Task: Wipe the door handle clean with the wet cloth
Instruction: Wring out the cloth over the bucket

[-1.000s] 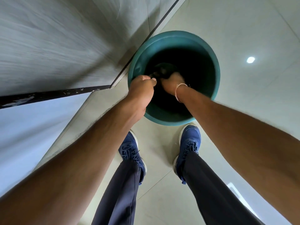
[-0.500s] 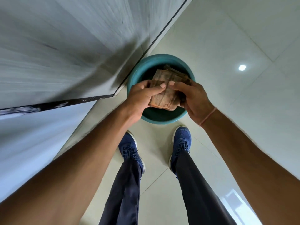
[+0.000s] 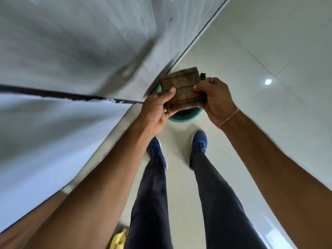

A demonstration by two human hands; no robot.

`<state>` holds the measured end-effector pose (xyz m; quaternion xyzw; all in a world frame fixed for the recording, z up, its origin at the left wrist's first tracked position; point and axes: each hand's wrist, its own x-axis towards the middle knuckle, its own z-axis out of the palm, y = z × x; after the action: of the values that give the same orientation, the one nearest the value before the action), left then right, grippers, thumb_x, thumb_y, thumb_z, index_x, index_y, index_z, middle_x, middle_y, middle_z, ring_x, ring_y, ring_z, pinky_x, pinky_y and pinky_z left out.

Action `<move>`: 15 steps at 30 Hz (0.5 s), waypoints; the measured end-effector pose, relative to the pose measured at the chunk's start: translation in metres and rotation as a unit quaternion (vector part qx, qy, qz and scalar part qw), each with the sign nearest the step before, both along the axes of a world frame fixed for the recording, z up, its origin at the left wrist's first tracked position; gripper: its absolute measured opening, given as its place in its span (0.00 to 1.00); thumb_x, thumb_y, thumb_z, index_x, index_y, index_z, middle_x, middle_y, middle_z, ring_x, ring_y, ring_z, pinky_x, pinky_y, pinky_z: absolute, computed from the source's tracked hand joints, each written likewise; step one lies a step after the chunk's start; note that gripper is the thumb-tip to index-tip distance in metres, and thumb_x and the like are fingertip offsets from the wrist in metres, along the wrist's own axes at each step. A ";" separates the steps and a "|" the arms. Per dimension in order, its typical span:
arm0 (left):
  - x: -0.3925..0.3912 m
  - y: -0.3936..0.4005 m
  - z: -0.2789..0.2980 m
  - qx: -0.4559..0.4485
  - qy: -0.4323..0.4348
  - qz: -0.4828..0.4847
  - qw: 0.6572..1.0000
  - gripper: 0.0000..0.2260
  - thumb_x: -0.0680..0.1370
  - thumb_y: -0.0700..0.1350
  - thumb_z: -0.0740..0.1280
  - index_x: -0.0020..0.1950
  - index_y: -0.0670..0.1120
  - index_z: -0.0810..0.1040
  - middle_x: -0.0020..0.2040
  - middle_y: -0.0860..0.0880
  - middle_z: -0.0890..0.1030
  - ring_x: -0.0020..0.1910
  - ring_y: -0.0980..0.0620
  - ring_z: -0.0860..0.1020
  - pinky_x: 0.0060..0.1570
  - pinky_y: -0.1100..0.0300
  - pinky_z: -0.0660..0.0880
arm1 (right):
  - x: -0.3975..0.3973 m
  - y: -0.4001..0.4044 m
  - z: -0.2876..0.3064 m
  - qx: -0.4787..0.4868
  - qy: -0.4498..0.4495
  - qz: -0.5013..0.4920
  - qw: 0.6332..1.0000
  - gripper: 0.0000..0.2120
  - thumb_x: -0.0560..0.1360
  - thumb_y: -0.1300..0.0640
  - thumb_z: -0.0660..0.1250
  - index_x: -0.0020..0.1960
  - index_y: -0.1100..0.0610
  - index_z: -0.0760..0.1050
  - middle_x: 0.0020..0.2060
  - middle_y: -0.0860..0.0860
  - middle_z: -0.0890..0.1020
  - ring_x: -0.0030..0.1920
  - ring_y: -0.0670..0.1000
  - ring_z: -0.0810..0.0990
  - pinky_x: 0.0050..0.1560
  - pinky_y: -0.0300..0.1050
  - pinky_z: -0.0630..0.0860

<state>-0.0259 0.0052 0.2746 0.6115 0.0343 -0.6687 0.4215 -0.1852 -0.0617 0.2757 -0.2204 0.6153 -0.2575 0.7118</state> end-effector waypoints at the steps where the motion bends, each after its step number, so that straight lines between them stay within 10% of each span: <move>1: -0.002 0.006 0.017 -0.005 -0.005 0.007 1.000 0.19 0.81 0.41 0.73 0.72 0.43 0.78 0.66 0.40 0.84 0.58 0.47 0.85 0.49 0.51 0.86 | -0.001 0.005 0.023 0.003 -0.011 0.005 1.000 0.09 0.64 0.62 0.74 0.42 0.58 0.76 0.35 0.56 0.81 0.37 0.56 0.83 0.38 0.51 0.84; 4: -0.009 0.026 0.074 -0.025 -0.027 0.014 0.999 0.12 0.81 0.40 0.72 0.65 0.42 0.80 0.57 0.42 0.86 0.51 0.49 0.87 0.42 0.54 0.85 | -0.006 0.023 0.080 0.020 -0.032 0.039 0.999 0.29 0.65 0.52 0.78 0.61 0.67 0.80 0.53 0.64 0.87 0.54 0.65 0.87 0.58 0.65 0.84; 15: -0.009 0.155 0.248 -0.076 -0.145 0.148 0.975 0.10 0.80 0.39 0.75 0.61 0.45 0.84 0.51 0.48 0.89 0.51 0.49 0.88 0.51 0.56 0.85 | 0.012 0.103 0.228 -0.029 -0.036 0.251 0.967 0.14 0.75 0.62 0.75 0.60 0.60 0.83 0.50 0.58 0.88 0.50 0.61 0.86 0.59 0.61 0.81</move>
<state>-0.0353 0.1604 0.5226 0.6562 0.0114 -0.5040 0.5615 -0.1729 0.0416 0.5037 -0.3792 0.5063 -0.0964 0.7685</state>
